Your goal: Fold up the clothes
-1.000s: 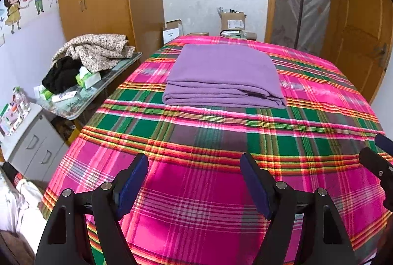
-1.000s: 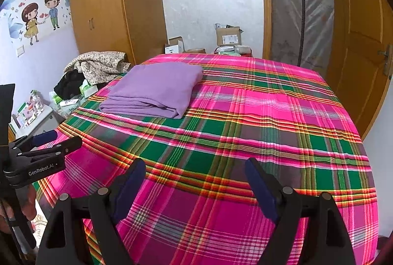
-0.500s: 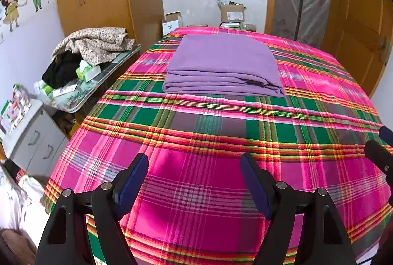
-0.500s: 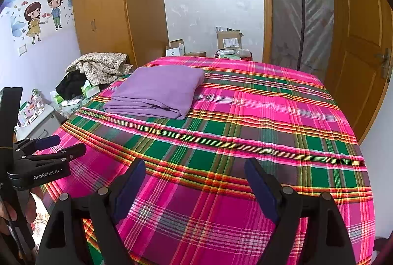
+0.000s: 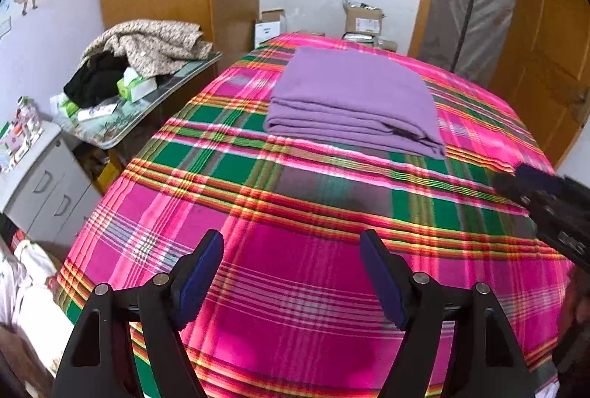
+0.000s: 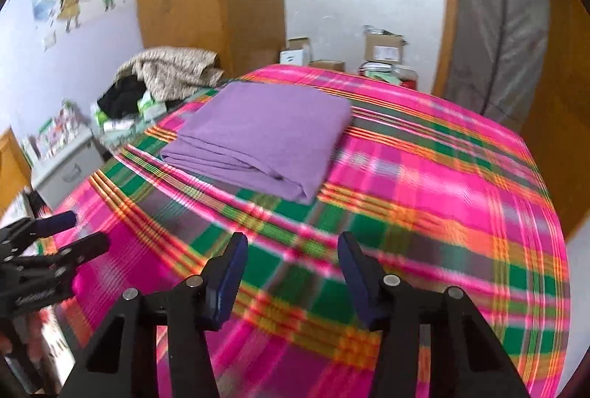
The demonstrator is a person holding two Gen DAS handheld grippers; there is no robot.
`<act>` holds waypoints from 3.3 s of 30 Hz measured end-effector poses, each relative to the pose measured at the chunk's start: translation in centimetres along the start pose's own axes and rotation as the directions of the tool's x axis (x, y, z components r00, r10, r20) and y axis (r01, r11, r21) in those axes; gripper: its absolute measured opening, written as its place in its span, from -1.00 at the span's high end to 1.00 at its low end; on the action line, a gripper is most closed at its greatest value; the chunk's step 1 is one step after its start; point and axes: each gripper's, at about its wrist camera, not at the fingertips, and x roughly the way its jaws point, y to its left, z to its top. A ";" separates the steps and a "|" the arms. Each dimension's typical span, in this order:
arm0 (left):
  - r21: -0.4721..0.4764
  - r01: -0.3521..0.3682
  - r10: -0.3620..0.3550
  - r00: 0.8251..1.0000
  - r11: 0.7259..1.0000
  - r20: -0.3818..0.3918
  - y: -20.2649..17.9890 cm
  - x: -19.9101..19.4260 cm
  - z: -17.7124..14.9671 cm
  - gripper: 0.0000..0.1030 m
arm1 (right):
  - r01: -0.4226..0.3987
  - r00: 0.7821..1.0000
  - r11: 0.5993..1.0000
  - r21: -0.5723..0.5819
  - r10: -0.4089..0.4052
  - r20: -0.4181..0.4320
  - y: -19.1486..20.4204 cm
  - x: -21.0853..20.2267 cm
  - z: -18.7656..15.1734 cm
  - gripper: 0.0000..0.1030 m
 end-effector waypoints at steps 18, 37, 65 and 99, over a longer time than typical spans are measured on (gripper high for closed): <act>-0.037 -0.055 0.054 0.998 0.998 -0.017 2.3 3.9 3.2 -0.51 | -0.074 0.994 0.993 -0.087 0.067 -0.085 0.2 10.9 5.6 0.46; -0.048 -0.048 0.048 0.999 0.998 0.003 2.5 2.9 3.3 -0.51 | -0.203 0.948 0.977 -0.061 0.212 0.236 -2.2 -0.1 12.3 0.87; -0.039 0.042 -0.039 0.997 0.998 0.068 1.3 -0.4 3.3 -0.51 | -0.081 0.919 0.988 0.135 0.022 0.393 -10.6 -11.8 16.5 0.88; 0.041 0.064 -0.064 0.998 0.997 0.001 -1.8 1.7 2.8 -0.51 | -0.107 0.994 0.977 -0.187 0.102 -0.036 -5.3 3.8 4.2 0.78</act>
